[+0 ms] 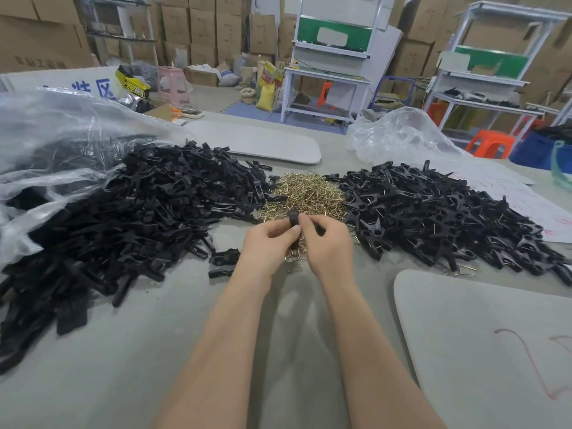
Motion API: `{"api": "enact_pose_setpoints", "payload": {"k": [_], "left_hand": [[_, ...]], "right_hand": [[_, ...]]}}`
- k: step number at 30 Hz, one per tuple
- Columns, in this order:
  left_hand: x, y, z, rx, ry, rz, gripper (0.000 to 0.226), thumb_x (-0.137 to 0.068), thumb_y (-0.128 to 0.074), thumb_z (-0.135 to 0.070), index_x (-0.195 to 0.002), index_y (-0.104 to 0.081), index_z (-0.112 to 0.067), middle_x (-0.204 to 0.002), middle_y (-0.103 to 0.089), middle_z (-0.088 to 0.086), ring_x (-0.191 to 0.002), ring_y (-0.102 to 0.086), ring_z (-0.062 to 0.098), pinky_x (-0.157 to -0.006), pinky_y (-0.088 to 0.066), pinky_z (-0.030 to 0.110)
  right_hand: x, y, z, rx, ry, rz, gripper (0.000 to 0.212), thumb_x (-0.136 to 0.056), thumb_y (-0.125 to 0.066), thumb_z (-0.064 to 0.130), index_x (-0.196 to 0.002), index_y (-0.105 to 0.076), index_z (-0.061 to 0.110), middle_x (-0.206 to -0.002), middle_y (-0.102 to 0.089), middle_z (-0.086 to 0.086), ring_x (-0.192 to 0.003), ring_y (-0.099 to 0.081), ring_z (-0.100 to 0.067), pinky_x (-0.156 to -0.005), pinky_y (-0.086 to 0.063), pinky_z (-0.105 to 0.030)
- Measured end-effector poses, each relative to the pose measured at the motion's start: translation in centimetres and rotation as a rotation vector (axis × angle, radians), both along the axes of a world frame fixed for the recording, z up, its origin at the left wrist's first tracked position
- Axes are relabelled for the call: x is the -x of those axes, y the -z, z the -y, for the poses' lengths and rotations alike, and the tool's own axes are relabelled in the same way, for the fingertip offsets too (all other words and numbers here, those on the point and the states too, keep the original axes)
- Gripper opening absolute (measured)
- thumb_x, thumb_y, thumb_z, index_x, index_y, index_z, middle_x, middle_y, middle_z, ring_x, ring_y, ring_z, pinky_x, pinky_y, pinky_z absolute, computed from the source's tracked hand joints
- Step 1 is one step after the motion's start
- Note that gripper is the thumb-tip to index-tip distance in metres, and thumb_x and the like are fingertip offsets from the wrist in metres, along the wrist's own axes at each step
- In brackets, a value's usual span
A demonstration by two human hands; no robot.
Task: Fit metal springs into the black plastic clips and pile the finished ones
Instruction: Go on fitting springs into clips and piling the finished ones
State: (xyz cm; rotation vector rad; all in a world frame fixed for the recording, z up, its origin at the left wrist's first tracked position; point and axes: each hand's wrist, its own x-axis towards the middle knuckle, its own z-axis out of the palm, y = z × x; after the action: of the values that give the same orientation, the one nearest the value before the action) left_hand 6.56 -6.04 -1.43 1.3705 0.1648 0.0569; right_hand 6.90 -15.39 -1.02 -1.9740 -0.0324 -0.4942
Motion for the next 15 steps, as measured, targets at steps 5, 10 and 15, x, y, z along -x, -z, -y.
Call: {"api": "enact_pose_setpoints", "payload": {"k": [5,10,15], "left_hand": [[-0.2,0.0,-0.2,0.088,-0.058,0.052,0.019,-0.092,-0.056,-0.001,-0.106,-0.063,-0.013,-0.081,-0.068,0.003,-0.07,-0.064,0.009,-0.068,-0.052,0.018],[-0.3,0.0,-0.7,0.072,-0.107,0.059,0.015,-0.093,-0.057,-0.005,-0.103,-0.062,-0.015,-0.094,-0.066,0.0,-0.08,-0.06,0.007,-0.074,-0.048,0.015],[-0.4,-0.1,-0.8,0.101,-0.105,0.013,0.009,-0.092,-0.059,-0.009,-0.096,-0.062,-0.017,-0.099,-0.066,0.005,-0.091,-0.06,0.015,-0.092,-0.048,0.03]], "right_hand": [[-0.1,-0.4,0.5,-0.108,-0.12,-0.072,0.021,-0.096,-0.052,0.012,-0.099,-0.067,-0.002,-0.078,-0.068,-0.01,-0.071,-0.063,-0.02,-0.072,-0.052,-0.035],[0.2,-0.8,1.1,-0.214,-0.341,-0.216,0.019,-0.093,-0.053,-0.001,-0.11,-0.061,0.001,-0.084,-0.066,-0.005,-0.075,-0.063,-0.012,-0.074,-0.056,-0.023],[-0.1,-0.7,1.7,0.009,-0.136,0.004,0.018,-0.089,-0.064,0.014,-0.099,-0.061,0.029,-0.094,-0.06,0.0,-0.085,-0.054,-0.005,-0.079,-0.042,-0.02]]}}
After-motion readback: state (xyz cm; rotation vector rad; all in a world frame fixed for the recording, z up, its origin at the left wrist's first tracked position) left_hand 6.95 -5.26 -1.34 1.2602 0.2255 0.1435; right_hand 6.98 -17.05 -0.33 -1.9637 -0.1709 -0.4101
